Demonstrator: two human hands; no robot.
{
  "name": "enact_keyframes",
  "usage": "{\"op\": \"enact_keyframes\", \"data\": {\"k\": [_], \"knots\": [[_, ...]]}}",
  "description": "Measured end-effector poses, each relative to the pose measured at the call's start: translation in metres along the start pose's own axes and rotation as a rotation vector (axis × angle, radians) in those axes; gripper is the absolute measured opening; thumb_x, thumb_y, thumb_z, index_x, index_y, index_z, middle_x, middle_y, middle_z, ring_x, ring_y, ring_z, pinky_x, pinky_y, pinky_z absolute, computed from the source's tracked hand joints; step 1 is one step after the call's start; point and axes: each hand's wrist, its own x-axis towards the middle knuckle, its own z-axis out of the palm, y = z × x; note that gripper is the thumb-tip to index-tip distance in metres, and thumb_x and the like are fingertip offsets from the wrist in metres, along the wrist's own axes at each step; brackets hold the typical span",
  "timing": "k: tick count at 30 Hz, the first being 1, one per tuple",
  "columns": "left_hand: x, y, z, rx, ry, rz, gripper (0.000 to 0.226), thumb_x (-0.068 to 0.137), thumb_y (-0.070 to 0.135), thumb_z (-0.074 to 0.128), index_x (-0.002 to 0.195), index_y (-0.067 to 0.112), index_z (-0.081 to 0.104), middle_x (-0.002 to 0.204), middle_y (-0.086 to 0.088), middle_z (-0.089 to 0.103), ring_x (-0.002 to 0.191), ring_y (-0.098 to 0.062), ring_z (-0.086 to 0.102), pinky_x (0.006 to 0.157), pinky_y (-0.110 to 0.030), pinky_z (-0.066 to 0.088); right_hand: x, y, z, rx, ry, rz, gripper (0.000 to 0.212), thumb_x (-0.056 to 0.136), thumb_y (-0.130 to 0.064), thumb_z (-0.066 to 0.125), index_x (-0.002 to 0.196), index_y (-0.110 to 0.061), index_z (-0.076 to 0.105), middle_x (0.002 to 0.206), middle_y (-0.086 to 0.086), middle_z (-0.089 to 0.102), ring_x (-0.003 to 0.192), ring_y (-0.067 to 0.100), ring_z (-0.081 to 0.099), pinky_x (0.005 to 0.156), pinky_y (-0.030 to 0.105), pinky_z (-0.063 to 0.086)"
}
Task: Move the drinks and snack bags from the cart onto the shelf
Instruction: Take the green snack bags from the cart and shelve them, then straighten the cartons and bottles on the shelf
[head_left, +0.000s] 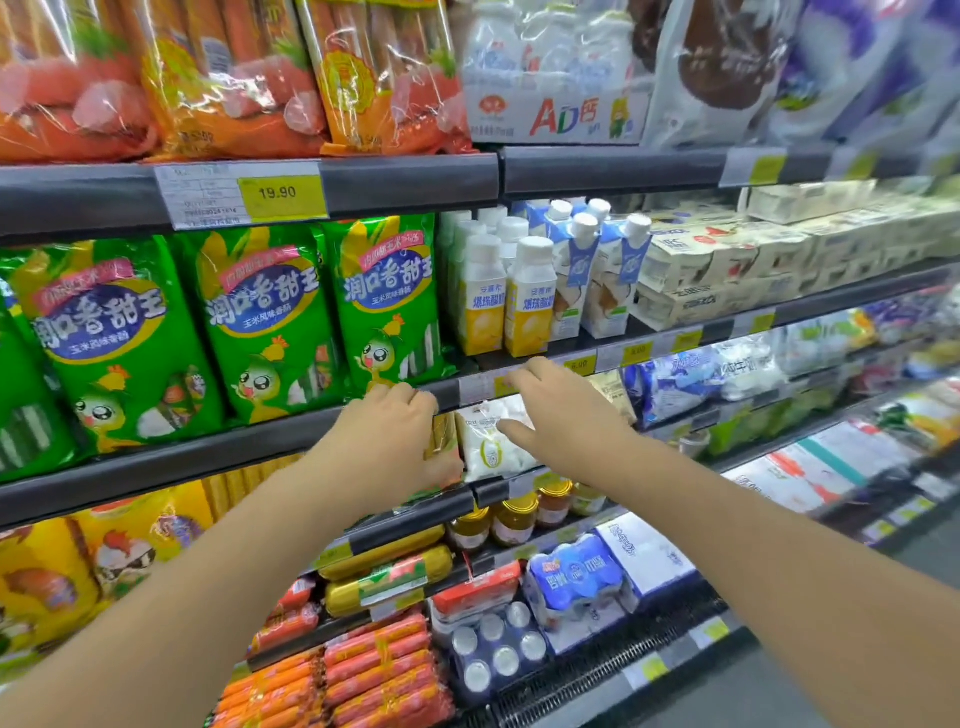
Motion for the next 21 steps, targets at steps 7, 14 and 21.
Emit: {"op": "enact_keyframes", "data": {"k": [7, 14, 21], "knots": [[0.025, 0.053, -0.009, 0.051, -0.036, -0.003, 0.070, 0.087, 0.069, 0.047, 0.137, 0.020, 0.044, 0.132, -0.003, 0.050, 0.122, -0.024, 0.046, 0.101, -0.040, 0.042, -0.023, 0.075, -0.010, 0.091, 0.003, 0.091, 0.046, 0.096, -0.044, 0.053, 0.131, -0.014, 0.049, 0.123, 0.006, 0.052, 0.117, 0.026, 0.049, 0.095, 0.039, 0.045], [0.059, 0.123, -0.020, -0.029, -0.011, -0.101, 0.063, 0.088, 0.064, 0.052, 0.132, 0.020, 0.047, 0.130, 0.000, 0.051, 0.120, -0.021, 0.049, 0.101, -0.040, 0.044, -0.032, 0.160, -0.023, 0.186, -0.046, 0.117, 0.045, 0.098, -0.043, 0.050, 0.132, -0.015, 0.046, 0.131, 0.005, 0.051, 0.120, 0.026, 0.051, 0.091, 0.039, 0.047], [0.075, 0.154, -0.046, -0.128, 0.191, -0.180, 0.062, 0.090, 0.050, 0.061, 0.141, 0.019, 0.044, 0.141, 0.001, 0.049, 0.130, -0.018, 0.046, 0.108, -0.035, 0.039, -0.009, 0.200, -0.027, 0.196, -0.029, 0.109, 0.036, 0.096, -0.042, 0.052, 0.116, -0.012, 0.047, 0.101, 0.009, 0.062, 0.083, 0.027, 0.056, 0.067, 0.038, 0.051]]}}
